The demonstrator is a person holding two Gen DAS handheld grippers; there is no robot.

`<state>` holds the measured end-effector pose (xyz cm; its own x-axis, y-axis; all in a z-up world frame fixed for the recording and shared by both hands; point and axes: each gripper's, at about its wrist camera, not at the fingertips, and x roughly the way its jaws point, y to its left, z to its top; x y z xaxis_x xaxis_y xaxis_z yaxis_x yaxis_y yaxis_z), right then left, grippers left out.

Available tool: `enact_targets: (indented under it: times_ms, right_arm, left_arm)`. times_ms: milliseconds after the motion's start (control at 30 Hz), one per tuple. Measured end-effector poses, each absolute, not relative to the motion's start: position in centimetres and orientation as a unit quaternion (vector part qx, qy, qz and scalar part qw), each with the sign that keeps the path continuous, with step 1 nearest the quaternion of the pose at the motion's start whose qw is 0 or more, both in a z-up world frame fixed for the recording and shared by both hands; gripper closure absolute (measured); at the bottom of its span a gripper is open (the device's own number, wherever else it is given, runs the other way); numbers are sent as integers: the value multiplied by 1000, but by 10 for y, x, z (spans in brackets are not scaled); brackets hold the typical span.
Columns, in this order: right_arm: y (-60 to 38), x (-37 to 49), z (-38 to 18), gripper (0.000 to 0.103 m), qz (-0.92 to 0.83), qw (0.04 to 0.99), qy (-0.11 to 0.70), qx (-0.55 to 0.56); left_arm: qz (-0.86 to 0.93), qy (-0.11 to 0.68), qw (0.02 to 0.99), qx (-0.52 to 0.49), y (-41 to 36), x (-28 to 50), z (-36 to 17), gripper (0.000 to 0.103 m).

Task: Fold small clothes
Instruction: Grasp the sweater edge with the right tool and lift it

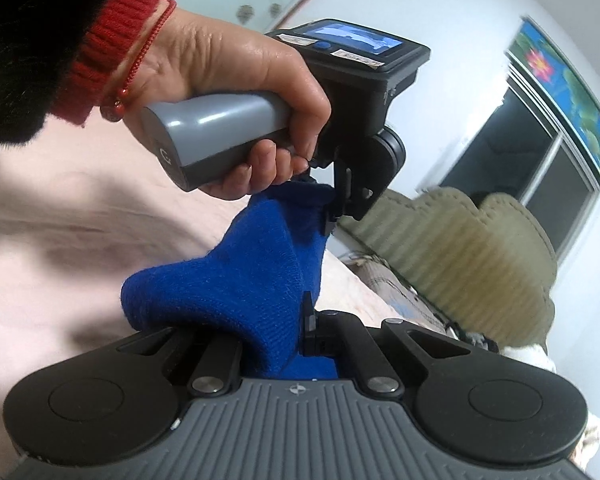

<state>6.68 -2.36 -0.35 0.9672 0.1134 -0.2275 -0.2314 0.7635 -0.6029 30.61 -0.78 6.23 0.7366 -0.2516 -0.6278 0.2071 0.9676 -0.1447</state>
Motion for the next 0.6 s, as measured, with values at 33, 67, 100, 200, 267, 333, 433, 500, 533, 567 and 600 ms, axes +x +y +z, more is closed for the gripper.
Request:
enact_targets:
  times_ms: [33, 67, 100, 200, 267, 333, 433, 500, 533, 567, 600]
  right_arm:
    - [-33, 70, -2, 99, 89, 937, 92, -324]
    - [-39, 71, -2, 99, 86, 939, 96, -318]
    - [-44, 71, -1, 99, 84, 941, 99, -311]
    - [-60, 72, -1, 99, 74, 946, 107, -296]
    - [-72, 74, 0, 99, 72, 950, 116, -281]
    - [-81, 75, 0, 99, 67, 953, 122, -269]
    - [-94, 76, -2, 98, 60, 956, 130, -258]
    - [-103, 76, -1, 98, 58, 958, 136, -246]
    - [-107, 77, -2, 98, 58, 959, 140, -238]
    - [-111, 77, -2, 98, 58, 961, 144, -230]
    - [-115, 77, -2, 98, 58, 962, 147, -223]
  left_arm:
    - [-124, 343, 930, -32, -15, 306, 62, 89]
    - [-126, 344, 930, -30, -22, 306, 62, 89]
    - [-127, 345, 930, -29, -29, 306, 61, 89]
    - [-130, 353, 926, -23, -50, 307, 59, 89]
    - [-130, 359, 924, -20, -62, 308, 56, 89]
    - [-132, 363, 922, -16, -72, 309, 54, 89]
    - [-135, 368, 920, -7, -88, 309, 51, 89]
    - [-137, 372, 918, -2, -97, 309, 49, 89]
    - [-137, 374, 917, 1, -102, 310, 48, 89]
    - [-138, 375, 917, 3, -106, 310, 47, 89]
    - [-138, 376, 916, 7, -110, 309, 46, 89]
